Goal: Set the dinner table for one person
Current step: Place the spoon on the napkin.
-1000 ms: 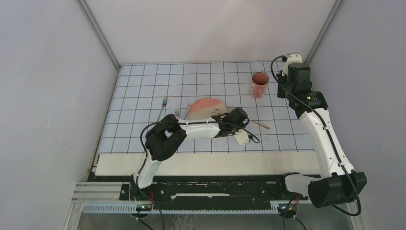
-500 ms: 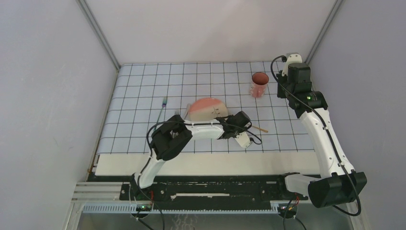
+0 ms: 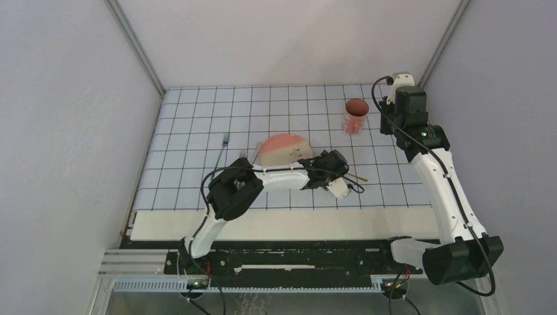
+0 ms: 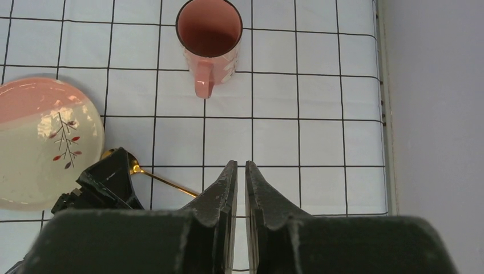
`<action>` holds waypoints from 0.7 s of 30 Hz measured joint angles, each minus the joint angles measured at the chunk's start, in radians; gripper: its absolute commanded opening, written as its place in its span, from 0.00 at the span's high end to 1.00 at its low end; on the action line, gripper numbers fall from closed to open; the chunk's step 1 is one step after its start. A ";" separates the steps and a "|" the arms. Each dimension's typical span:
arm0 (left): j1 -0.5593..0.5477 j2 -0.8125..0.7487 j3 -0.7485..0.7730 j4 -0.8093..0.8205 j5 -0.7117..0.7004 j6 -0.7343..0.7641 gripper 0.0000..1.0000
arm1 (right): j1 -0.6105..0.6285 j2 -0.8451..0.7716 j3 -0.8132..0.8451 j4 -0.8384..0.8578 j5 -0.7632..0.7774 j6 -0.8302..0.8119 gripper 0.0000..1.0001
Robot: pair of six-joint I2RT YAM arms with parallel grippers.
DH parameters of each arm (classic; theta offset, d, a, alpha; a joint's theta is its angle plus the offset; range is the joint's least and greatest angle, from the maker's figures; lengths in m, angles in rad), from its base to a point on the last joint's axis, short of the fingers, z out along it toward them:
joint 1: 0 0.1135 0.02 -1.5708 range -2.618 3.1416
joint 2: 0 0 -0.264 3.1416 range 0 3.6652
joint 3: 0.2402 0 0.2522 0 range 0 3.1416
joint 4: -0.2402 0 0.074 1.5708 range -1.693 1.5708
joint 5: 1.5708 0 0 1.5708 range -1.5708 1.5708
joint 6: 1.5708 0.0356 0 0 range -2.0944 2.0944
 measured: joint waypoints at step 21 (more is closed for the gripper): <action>0.128 -0.357 0.087 -0.308 0.152 -0.660 0.31 | -0.004 0.116 0.126 -0.080 -0.230 -0.028 0.74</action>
